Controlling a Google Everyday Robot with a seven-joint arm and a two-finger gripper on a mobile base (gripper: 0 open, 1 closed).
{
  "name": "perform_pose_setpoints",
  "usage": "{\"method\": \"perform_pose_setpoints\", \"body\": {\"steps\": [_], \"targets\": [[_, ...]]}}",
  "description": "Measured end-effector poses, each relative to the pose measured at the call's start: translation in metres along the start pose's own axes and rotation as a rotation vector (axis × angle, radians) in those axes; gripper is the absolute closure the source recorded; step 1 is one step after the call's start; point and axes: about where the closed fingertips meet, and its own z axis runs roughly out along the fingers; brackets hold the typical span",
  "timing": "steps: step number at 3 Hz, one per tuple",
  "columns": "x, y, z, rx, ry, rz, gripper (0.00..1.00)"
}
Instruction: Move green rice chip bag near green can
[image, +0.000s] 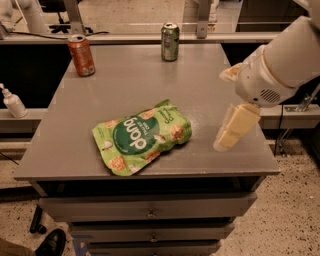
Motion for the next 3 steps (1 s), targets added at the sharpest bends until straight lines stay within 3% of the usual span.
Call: {"method": "perform_pose_setpoints", "body": {"steps": [1,3], "targets": [[-0.018,-0.003,0.041,-0.024,-0.078,0.013,0.0],[-0.034,-0.003,0.095,-0.066,-0.165,0.112,0.0]]}}
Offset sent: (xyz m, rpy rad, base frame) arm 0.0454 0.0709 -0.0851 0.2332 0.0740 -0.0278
